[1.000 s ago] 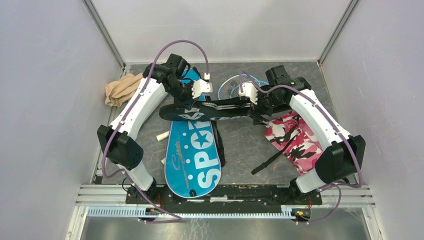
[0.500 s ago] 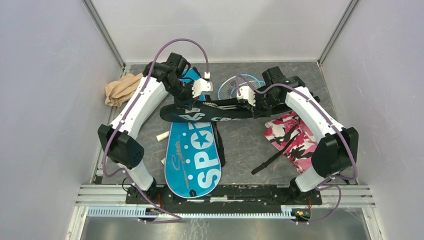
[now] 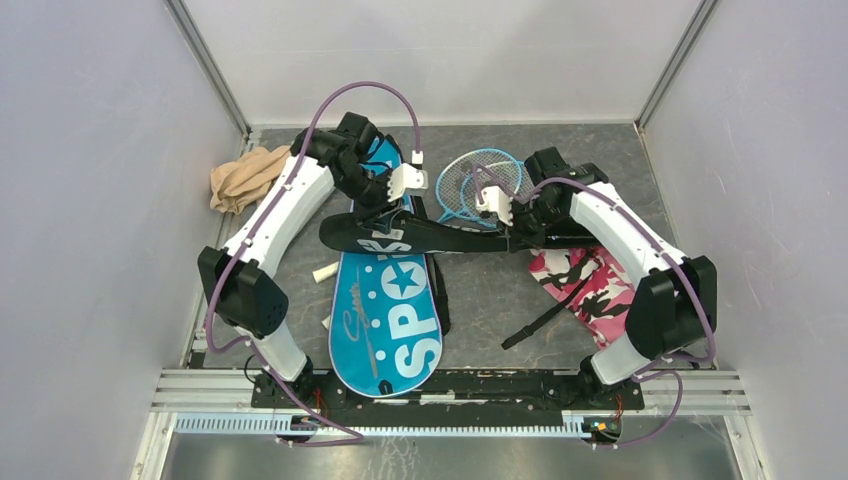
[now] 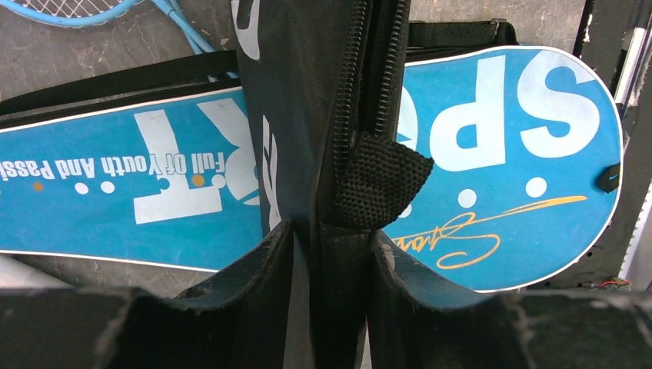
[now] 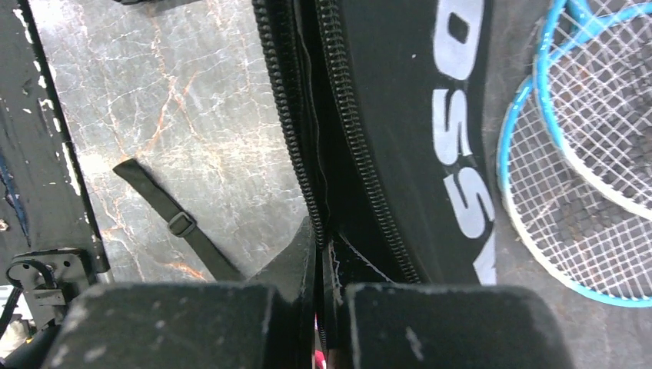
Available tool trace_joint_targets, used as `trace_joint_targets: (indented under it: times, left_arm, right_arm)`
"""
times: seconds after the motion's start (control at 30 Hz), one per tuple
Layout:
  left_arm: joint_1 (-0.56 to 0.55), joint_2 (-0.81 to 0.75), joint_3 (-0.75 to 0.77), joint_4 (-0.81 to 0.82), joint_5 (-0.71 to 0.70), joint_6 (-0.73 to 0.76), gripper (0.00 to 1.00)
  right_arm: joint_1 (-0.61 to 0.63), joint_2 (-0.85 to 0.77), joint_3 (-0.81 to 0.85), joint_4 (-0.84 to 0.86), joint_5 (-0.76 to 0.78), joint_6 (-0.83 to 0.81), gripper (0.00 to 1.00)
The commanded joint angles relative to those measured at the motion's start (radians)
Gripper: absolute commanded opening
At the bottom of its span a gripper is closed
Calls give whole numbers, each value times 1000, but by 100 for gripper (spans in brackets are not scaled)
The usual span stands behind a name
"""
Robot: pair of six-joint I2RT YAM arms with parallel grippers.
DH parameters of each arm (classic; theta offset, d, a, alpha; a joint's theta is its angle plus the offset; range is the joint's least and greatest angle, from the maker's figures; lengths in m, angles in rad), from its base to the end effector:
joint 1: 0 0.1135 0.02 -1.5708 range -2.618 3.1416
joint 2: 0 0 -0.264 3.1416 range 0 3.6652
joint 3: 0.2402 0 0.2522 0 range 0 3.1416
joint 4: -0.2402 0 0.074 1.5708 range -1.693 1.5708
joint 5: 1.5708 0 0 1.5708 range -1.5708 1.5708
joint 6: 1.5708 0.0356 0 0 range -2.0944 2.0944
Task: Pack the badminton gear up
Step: Adjust the racket bag at the center of the board.
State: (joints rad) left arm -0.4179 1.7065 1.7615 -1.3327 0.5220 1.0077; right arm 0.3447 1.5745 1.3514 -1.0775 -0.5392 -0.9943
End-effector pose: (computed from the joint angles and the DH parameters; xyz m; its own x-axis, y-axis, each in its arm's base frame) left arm 0.2919 -0.1491 0.3481 -0.0582 0.8279 -0.5579 0.9980 0.0631 -0.0105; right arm 0.2772 0.1189 0.2811 -0.1432 -0.8158 -0.5603 -0.9888 0.1420 0.0459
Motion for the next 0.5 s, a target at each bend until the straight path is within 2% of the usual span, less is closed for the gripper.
trace_joint_targets:
  times: [0.0, 0.17, 0.33, 0.47]
  left_arm:
    - [-4, -25, -8, 4, 34, 44, 44]
    - [-4, -38, -1, 4, 23, 53, 45]
    - [-4, -72, -11, 23, 35, 58, 40]
    - [-4, -111, -34, 28, 73, 83, 43]
  right_arm:
    - [0, -53, -48, 19, -45, -14, 0]
    - [0, -68, -39, 27, -31, 2, 0]
    - [0, -66, -1, 24, -10, 20, 0]
    - [1, -45, 36, 26, 8, 48, 0]
